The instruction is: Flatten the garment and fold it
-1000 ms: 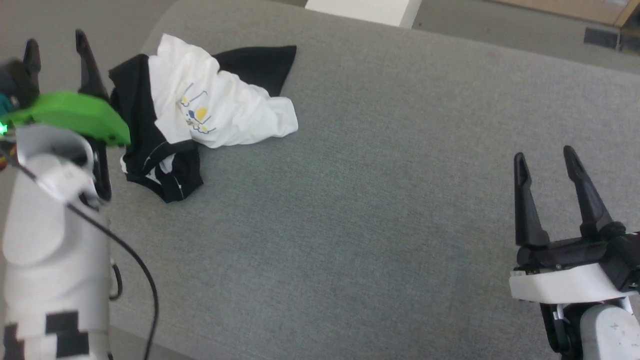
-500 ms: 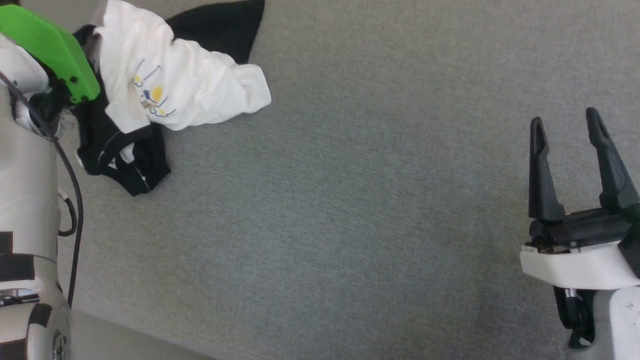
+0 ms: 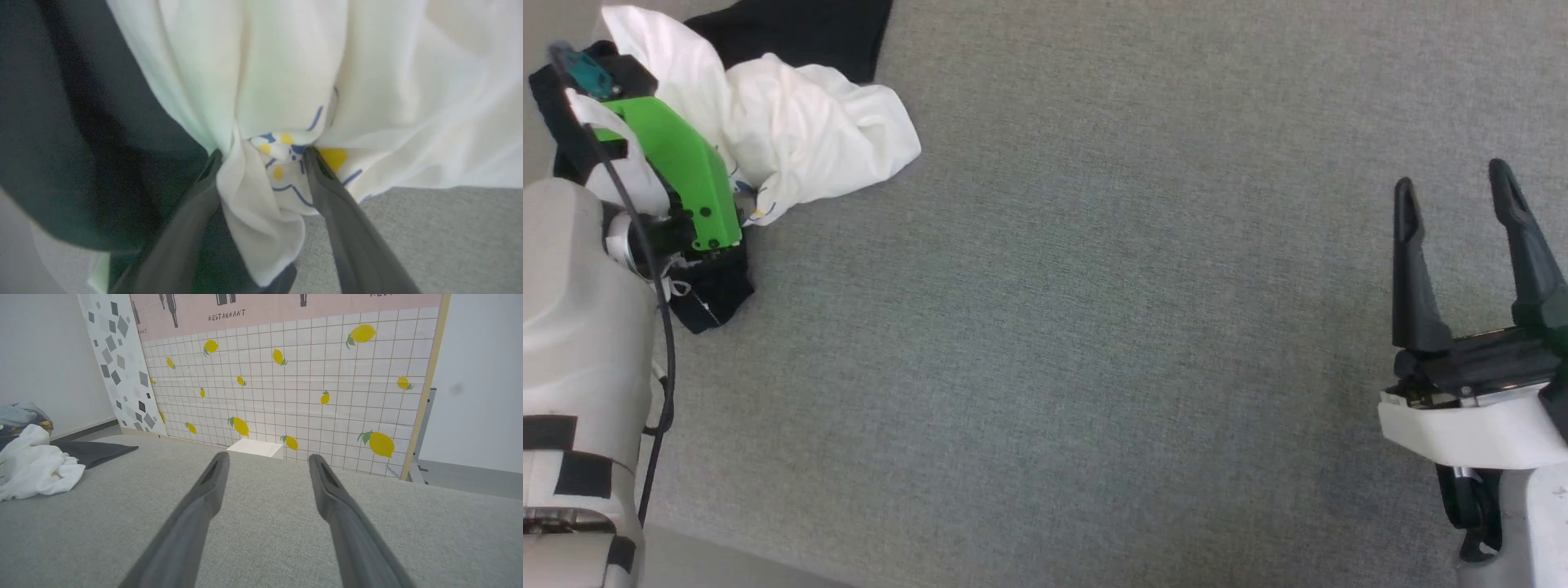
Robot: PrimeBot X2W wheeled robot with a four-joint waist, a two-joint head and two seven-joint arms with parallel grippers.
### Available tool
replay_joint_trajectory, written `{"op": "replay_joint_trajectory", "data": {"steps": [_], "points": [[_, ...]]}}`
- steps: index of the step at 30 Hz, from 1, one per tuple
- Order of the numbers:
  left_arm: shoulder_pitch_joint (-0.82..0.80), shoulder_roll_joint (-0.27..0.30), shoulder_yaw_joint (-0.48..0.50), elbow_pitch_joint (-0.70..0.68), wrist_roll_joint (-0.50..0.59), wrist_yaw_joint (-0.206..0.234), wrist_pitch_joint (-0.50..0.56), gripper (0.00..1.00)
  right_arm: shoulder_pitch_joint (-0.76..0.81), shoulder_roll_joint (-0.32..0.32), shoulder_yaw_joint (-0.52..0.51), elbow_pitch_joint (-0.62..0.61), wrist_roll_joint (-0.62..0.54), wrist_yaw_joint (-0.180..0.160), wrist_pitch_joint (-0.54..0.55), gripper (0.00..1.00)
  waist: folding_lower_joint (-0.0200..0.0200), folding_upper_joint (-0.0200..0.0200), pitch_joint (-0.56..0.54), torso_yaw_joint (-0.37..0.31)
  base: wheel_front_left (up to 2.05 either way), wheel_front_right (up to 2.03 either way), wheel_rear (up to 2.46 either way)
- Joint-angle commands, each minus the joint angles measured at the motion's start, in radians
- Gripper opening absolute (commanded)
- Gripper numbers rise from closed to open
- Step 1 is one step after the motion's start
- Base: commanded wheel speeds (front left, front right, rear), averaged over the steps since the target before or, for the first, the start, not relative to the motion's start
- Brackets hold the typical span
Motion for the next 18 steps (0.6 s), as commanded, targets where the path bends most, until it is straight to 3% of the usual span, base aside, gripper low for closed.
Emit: {"op": "replay_joint_trajectory", "data": {"steps": [1,12,18], "points": [[0.051,-0.026,-0.021,0.022,-0.016,-0.007,0.008,0.00,-0.010,-0.003,0.008,0.002,-0.005,-0.002,-0.006,1.00,-0.0001,0.0000,-0.010,0.004,0.00,0.00,0.00],[-0.045,0.061,-0.049,-0.045,-0.055,-0.007,-0.137,0.00,0.034,0.018,0.018,0.039,0.000,-0.002,-0.006,1.00,-0.0001,0.0000,-0.141,0.032,0.00,0.00,0.00],[-0.113,0.118,-0.143,-0.150,-0.042,-0.007,-0.186,0.00,0.074,0.040,0.016,0.056,0.011,-0.002,-0.006,1.00,-0.0001,0.0000,-0.240,0.043,0.00,0.00,0.00]]}}
